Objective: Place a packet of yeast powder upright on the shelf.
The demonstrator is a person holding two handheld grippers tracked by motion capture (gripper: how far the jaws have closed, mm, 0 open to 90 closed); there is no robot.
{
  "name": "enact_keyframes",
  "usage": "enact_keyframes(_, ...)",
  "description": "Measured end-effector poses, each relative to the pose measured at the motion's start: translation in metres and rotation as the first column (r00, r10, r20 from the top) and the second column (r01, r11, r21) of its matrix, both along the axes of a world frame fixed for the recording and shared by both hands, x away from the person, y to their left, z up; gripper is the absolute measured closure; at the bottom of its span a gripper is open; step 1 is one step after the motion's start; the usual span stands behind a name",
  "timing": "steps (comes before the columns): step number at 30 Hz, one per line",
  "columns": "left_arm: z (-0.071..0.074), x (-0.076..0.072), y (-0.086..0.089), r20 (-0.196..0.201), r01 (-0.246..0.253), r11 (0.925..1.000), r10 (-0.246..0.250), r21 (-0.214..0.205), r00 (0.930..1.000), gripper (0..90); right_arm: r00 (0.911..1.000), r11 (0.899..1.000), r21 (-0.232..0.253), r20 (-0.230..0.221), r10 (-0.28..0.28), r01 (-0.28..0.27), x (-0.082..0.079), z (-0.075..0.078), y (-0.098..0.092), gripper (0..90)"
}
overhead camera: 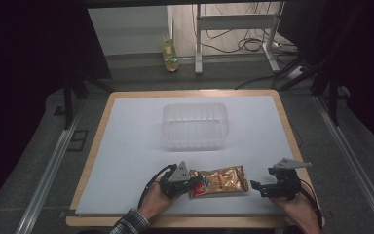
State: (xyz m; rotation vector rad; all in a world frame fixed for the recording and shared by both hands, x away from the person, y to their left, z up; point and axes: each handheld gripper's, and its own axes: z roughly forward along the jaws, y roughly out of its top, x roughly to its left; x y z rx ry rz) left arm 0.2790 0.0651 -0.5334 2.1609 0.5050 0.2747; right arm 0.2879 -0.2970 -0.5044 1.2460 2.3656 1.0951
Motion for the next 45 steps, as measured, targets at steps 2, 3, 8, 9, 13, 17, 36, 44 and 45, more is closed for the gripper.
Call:
enact_keyframes(2, 0.0, 0.0, 0.0, 0.002, 0.001, 0.9999, -0.001, 0.011, 1.0, 89.4, 1.0, 1.0, 0.004, -0.002, 0.005, -0.005, 0.0, 0.001, 0.0, 11.1)
enact_keyframes(3, 0.0, 0.0, 0.0, 0.003, 0.002, 0.9999, -0.002, 0.014, 1.0, 89.5, 0.9999, 1.0, 0.001, -0.007, 0.012, -0.012, 0.0, 0.001, 0.0, 11.7)
enact_keyframes(8, 0.0, 0.002, 0.002, -0.006, 0.001, 0.9998, -0.001, 0.018, 1.0, 89.5, 0.9993, 0.999, -0.02, -0.019, 0.032, -0.032, 0.0, 0.002, 0.003, 15.6)
enact_keyframes(9, 0.0, 0.002, 0.003, -0.007, 0.002, 0.9998, -0.002, 0.018, 1.0, 89.5, 0.9991, 0.999, -0.016, -0.022, 0.036, -0.037, 0.0, 0.003, 0.004, 16.1)
enact_keyframes(13, -0.001, 0.002, 0.003, -0.011, 0.001, 0.9998, -0.001, 0.018, 0.9999, 89.6, 0.9985, 0.999, 0.0, -0.029, 0.046, -0.046, 0.0, 0.005, 0.005, 17.7)
enact_keyframes(17, -0.002, 0.003, 0.004, -0.014, 0.003, 0.9998, -0.002, 0.018, 0.9999, 89.6, 0.9979, 0.998, 0.022, -0.039, 0.053, -0.052, 0.001, 0.007, 0.006, 19.3)
enact_keyframes(36, -0.004, 0.001, 0.005, -0.002, -0.005, 0.9996, 0.005, 0.028, 1.0, 89.7, 0.9772, 0.987, 0.144, -0.19, 0.094, -0.067, 0.015, 0.004, 0.02, 21.7)
enact_keyframes(44, -0.01, 0.001, 0.008, -0.006, -0.001, 0.9949, 0.002, 0.101, 1.0, 89.8, 0.9676, 0.977, 0.201, -0.221, 0.121, -0.076, 0.022, 0.005, 0.026, 21.7)
enact_keyframes(45, -0.01, 0.001, 0.007, -0.01, -0.007, 0.9954, 0.008, 0.096, 0.9999, 89.8, 0.9659, 0.975, 0.208, -0.228, 0.122, -0.074, 0.024, 0.004, 0.027, 21.7)
